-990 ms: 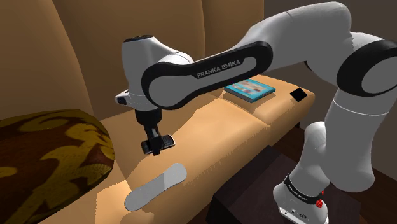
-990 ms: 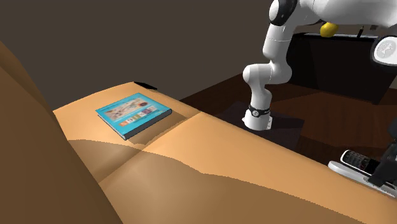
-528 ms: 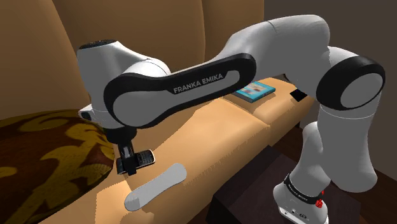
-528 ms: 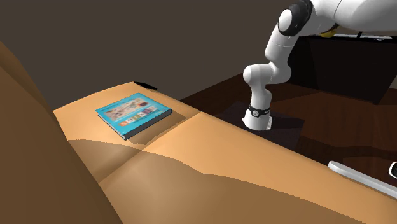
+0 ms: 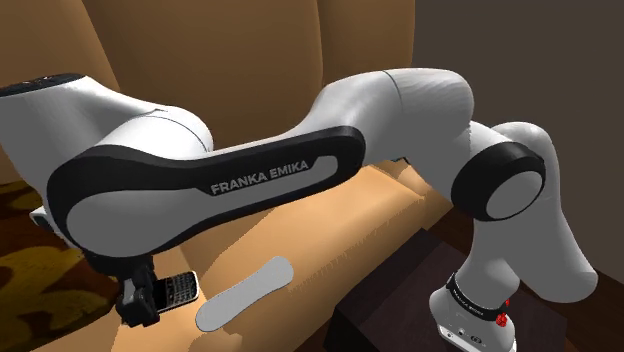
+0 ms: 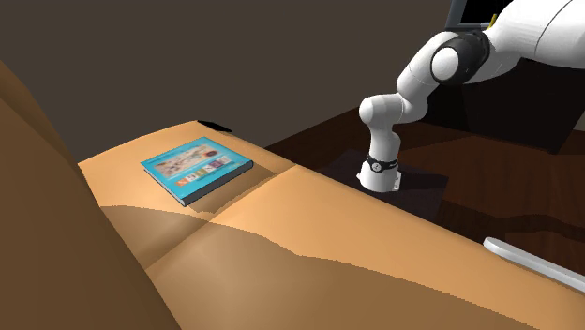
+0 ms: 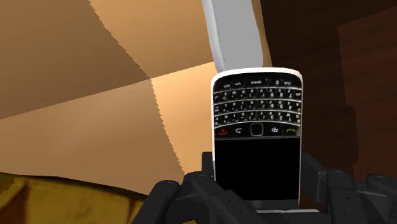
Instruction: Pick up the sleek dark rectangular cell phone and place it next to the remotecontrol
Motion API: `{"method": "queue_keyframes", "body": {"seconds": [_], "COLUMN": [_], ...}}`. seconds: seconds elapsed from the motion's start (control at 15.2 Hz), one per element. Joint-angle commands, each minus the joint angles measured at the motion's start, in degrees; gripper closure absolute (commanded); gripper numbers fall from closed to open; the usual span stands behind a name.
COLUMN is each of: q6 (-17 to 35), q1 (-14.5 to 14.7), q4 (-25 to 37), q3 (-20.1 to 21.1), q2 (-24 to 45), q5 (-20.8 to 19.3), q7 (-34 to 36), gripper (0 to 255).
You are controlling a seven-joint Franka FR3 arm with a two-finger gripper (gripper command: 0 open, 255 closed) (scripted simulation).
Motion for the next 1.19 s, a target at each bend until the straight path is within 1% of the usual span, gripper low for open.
{"method": "queue_keyframes", "body": {"seconds": [0.0, 0.4, 0.92, 1.12], "q6": [-0.87, 3.81, 9.45, 9.45], "q1": [1.07, 0.83, 0.63, 0.62], "q4": [3.73, -1.05, -5.75, -5.75], "q3": [0.03, -0.02, -0.06, -0.04], "q2": [2.75, 2.67, 3.64, 3.65], "q5": [-0.33, -0.31, -0.44, -0.45], "q7": [0.95, 0.75, 0.55, 0.56], "gripper": [255, 255, 255, 255]}}
